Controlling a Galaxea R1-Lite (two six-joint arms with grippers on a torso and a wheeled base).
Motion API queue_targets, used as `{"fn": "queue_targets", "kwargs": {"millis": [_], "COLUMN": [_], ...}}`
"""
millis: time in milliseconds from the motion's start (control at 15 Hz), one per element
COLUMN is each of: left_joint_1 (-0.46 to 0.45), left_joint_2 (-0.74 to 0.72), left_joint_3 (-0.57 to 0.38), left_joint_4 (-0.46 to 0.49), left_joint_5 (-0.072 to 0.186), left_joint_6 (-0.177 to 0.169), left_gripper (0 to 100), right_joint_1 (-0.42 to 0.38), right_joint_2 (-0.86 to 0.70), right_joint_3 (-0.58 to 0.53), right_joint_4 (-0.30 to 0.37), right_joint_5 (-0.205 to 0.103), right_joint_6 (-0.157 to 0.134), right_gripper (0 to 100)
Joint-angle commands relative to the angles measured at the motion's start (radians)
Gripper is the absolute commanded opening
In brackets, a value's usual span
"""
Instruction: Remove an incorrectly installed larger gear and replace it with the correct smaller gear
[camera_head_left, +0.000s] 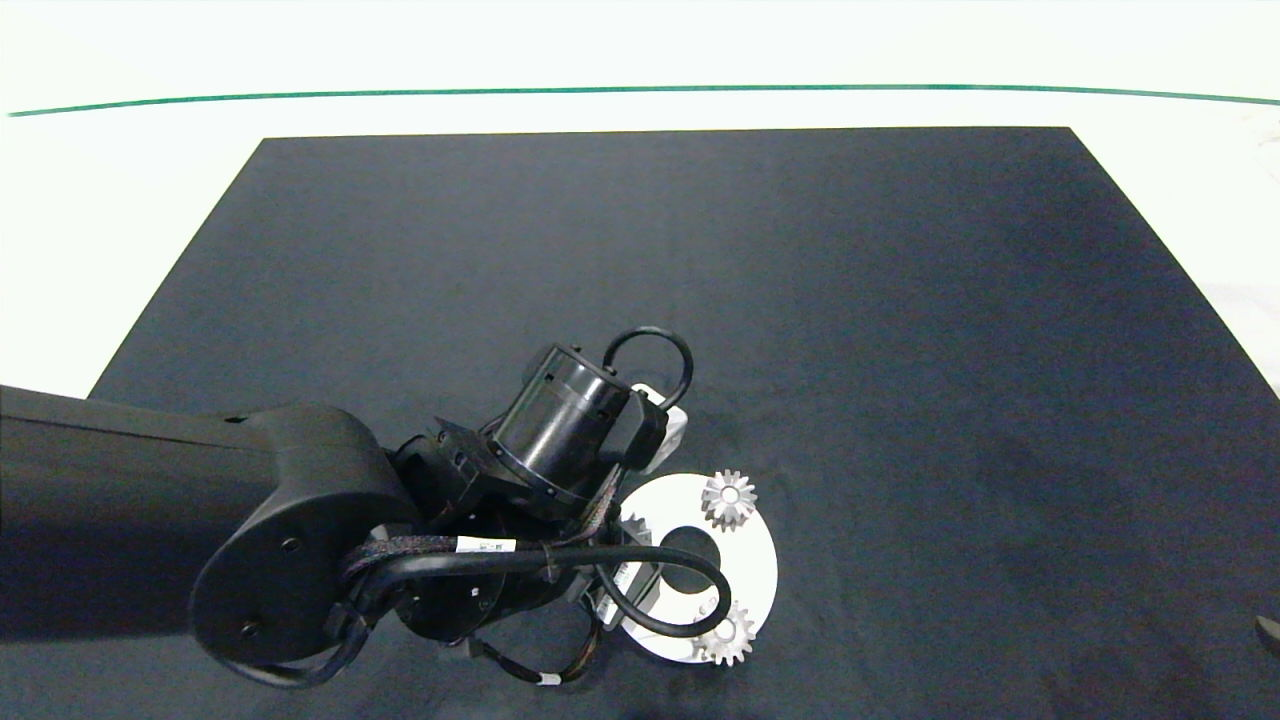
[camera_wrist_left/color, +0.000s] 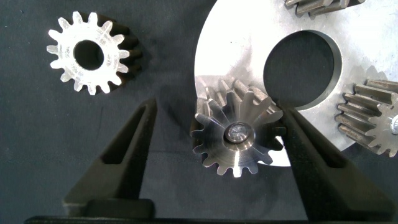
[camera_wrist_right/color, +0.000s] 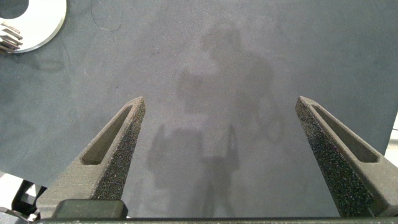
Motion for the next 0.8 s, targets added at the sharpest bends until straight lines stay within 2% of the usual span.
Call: {"fn": "queue_targets", "kwargs": {"millis": [67, 800], "left_joint_1": [-0.001, -0.005], "left_joint_2": [-0.002, -0.006], "left_joint_3": [0.001, 0.014], "left_joint_4": [0.001, -0.004], "left_joint_5": [0.001, 0.003], "left_joint_6": [0.001, 0.01], "left_gripper": [68, 45], "right_joint_1": [0.001, 0.001], "right_joint_2": [0.001, 0.001], "right_joint_3": [0.0, 0.0], "right_joint_4": [0.001, 0.001], "right_joint_5": [0.001, 0.001], "right_joint_6": [-0.002, -0.002], "right_gripper": [100, 100]}}
